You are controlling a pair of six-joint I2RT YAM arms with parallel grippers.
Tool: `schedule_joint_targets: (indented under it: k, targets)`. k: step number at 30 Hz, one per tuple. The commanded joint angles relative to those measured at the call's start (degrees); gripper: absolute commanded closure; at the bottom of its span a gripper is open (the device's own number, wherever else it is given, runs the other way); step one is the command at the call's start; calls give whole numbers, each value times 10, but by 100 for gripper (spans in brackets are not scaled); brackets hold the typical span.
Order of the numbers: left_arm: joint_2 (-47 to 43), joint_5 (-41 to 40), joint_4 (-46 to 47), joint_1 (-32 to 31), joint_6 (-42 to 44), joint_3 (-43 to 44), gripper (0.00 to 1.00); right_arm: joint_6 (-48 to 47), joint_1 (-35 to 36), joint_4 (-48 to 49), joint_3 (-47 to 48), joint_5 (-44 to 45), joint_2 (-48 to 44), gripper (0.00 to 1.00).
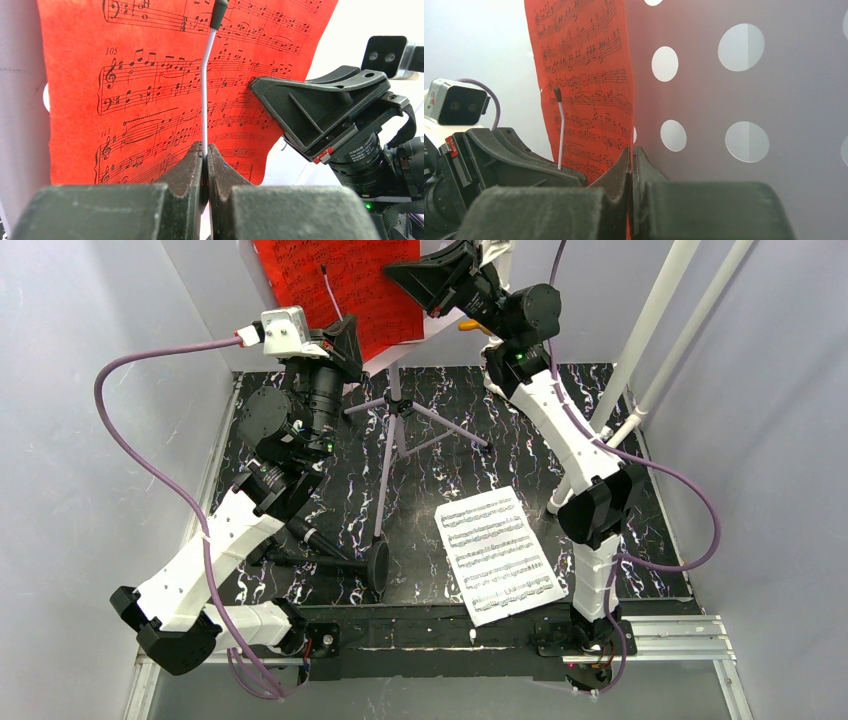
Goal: Set up the instrument practice props
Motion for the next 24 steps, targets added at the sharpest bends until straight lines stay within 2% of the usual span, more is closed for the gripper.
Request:
schedule_joint_targets:
  k: [1, 14, 24]
  targets:
    - [-25, -7, 28, 2, -3, 3, 98, 19, -2, 32, 44, -11, 11, 99]
    - [-26, -12, 28, 1, -9, 0, 91, 39, -2, 47, 60, -14, 26, 99]
    - [-27, -12, 28, 2, -8, 0, 90, 43, -1, 40, 79, -19, 43, 99]
